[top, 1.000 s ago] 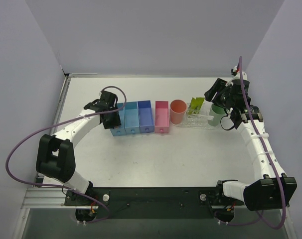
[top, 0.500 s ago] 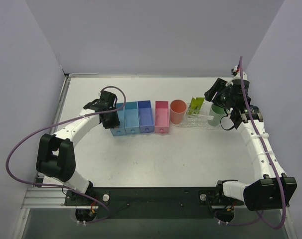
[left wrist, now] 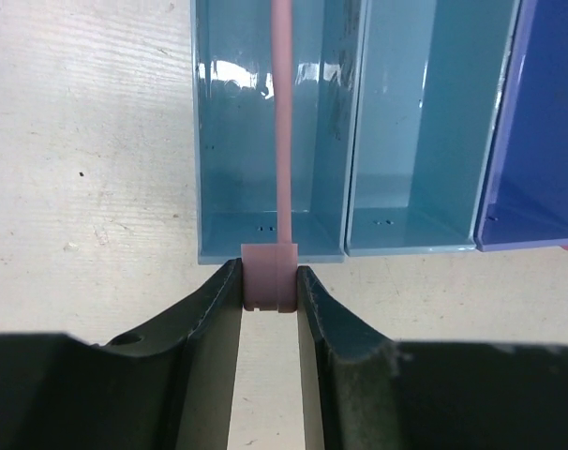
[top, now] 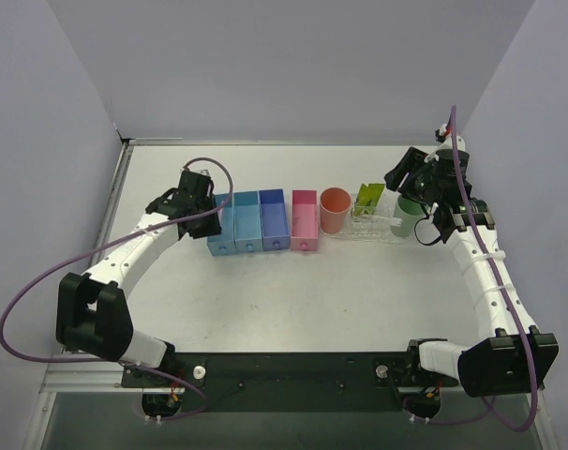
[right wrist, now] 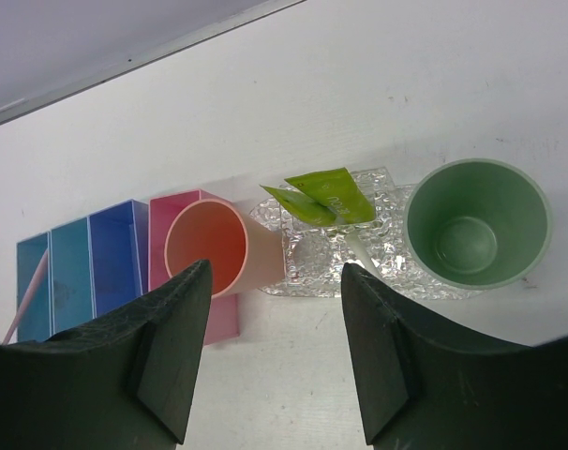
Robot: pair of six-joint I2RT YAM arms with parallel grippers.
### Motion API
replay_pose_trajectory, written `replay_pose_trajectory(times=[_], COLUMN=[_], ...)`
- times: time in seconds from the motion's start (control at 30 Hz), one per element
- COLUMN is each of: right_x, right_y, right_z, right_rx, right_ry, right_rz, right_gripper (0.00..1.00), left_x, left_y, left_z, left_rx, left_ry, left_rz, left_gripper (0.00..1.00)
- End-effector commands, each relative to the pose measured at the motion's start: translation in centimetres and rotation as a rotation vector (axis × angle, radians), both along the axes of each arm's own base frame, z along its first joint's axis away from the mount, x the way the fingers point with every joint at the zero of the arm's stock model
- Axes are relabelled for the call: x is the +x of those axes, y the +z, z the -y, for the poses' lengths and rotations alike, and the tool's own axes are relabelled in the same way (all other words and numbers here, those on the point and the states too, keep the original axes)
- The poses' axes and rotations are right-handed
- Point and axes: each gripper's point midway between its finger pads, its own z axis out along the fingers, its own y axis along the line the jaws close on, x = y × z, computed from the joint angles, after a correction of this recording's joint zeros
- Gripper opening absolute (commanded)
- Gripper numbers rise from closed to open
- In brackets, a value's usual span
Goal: Prepare toiletry sets of a toothbrush and toothpaste on the tray
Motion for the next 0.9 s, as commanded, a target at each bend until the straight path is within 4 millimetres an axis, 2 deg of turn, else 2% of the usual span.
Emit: replay_pose_trajectory(times=[0.0,0.17,0.3,0.4,0.43,0.53,0.57,0.63,0.67,0.7,0.73,0.77,0.8,0.83,0.87], right_x=[0.0,-0.3,-0.6,-0.9,-1.0,-1.6,-1.9,-2.4,-2.7,-2.9,-3.3,-3.5,-3.8,-4.3,-4.5], right_y=[1.6,2.0,2.3,2.5,2.8,3.9,4.2,5.5,5.8,6.2,7.1,7.5,7.9,8.6,9.0], right_z=[0.1,0.2,0.2,0.3,0.4,1.7,2.1,3.0,3.3,3.6,4.0,4.3,4.5,4.7,4.8], right_rx=[0.008,0.007,0.007,-0.001,-0.008,-0.059,-0.068,-0.095,-0.108,-0.126,-0.14,-0.146,-0.15,-0.152,-0.151], right_ry=[0.001,0.0,-0.001,-0.004,-0.004,-0.039,-0.05,-0.069,-0.074,-0.079,-0.095,-0.106,-0.113,-0.125,-0.128], right_rz=[0.054,0.065,0.073,0.082,0.09,0.102,0.109,0.144,0.151,0.16,0.183,0.19,0.202,0.221,0.233], right_gripper=[0.52,0.52,0.52,0.52,0.52,0.53,0.53,0.54,0.54,0.54,0.54,0.54,0.55,0.56,0.56], left_x=[0.8,0.0,0.0,-0.5,-0.6,-0.3,-0.8,-0.8,-1.1,-1.3,-1.2,-1.8,-1.8,-2.0,-2.0], left_y=[3.3,6.2,10.0,11.8,12.9,14.9,15.4,15.3,16.3,16.5,15.7,16.9,15.8,15.7,16.9], left_z=[0.0,0.1,1.1,3.0,4.5,7.1,8.6,10.6,12.3,13.3,14.4,16.0,17.0,17.6,18.5], left_rx=[-0.025,-0.035,-0.039,-0.03,-0.038,-0.059,-0.074,-0.084,-0.103,-0.106,-0.092,-0.108,-0.09,-0.081,-0.095], left_ry=[-0.025,-0.062,-0.098,-0.158,-0.194,-0.241,-0.278,-0.319,-0.358,-0.383,-0.413,-0.456,-0.48,-0.503,-0.522], left_rz=[0.13,0.207,0.299,0.34,0.362,0.392,0.399,0.382,0.397,0.391,0.37,0.388,0.355,0.347,0.368], left_gripper=[0.0,0.0,0.0,0.0,0.0,0.0,0.0,0.0,0.0,0.0,0.0,0.0,0.0,0.0,0.0])
